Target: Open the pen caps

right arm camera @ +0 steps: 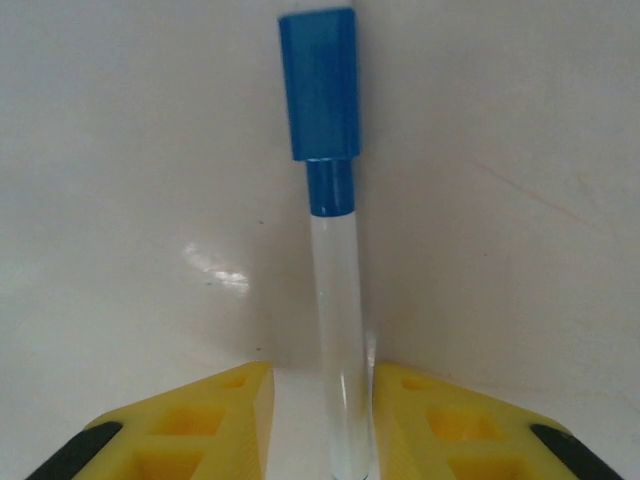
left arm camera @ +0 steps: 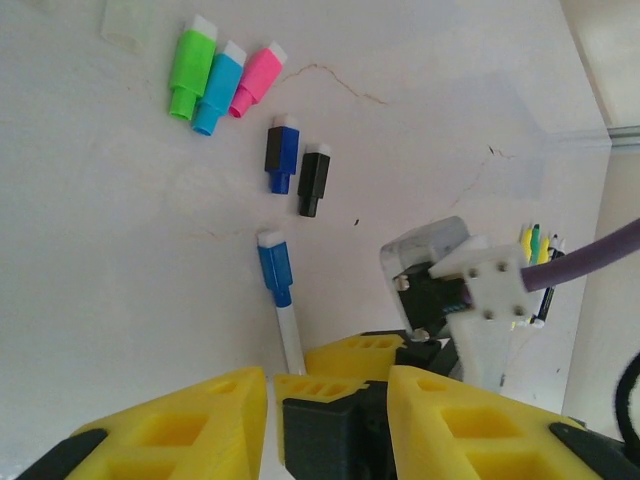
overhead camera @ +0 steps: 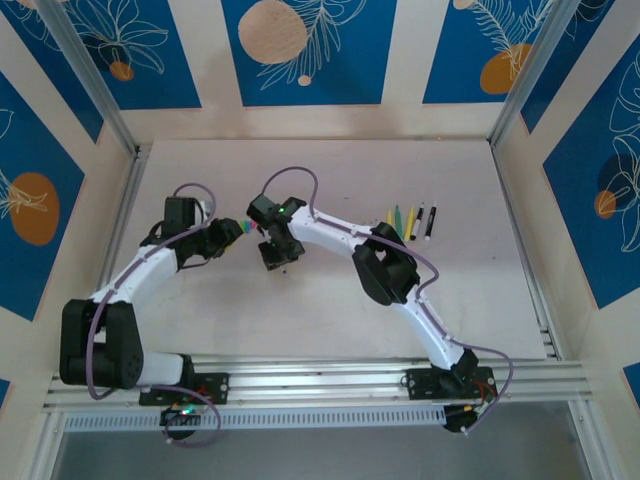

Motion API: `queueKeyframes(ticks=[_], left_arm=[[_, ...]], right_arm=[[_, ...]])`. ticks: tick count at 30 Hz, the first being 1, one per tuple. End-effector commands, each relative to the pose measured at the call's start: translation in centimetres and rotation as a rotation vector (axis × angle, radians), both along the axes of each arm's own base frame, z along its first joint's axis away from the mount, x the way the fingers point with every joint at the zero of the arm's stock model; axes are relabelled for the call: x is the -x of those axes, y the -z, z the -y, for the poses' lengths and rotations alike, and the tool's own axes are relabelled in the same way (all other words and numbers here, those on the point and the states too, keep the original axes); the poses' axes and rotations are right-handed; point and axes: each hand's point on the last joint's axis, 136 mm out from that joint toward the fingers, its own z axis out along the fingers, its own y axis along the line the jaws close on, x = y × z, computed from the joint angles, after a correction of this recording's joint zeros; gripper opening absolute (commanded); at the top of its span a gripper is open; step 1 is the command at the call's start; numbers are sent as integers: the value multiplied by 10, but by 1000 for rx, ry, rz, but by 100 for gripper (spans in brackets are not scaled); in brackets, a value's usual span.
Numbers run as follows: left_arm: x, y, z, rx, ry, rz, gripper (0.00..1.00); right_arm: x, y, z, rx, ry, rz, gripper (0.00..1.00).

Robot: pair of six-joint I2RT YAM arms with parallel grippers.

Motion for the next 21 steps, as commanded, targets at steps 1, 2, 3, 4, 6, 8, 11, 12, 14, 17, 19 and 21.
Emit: queueKeyframes(ticks=[1,2,3,4,6,8,11,12,14,17,19,21], left_arm=[[-1,5,1,23,15,6,36],[0,6,0,16,12,6,36],[1,7,-2,9,9,6,36],[1,7,-2,3,8,7,36],[3,7,-4,-8,10,8,36],[4,8,-5,-18,12,5,36],[6,9,-6,-32,14,5,35],[6,9,-7,-41,15,6,35],[8,9,-9,-61,16,5,35],[9,9,-11,-89,16,2,36],[8,8,-9,-98,27,3,36],[6,7,-4,-103,45,5,38]], right_arm=[[1,5,6,65,1,4,30],[0,7,8,85,5,12,28],[-1,10,10,103,11,17,27],[-1,13,13,121,18,23,26],[0,19,14,146,26,23,24],[0,25,16,167,36,26,22],[2,33,18,185,47,17,20],[2,35,18,187,51,15,16],[2,35,20,187,57,10,8],[0,31,22,173,65,15,0],[-3,23,24,155,76,28,0],[-4,8,22,99,82,39,0]])
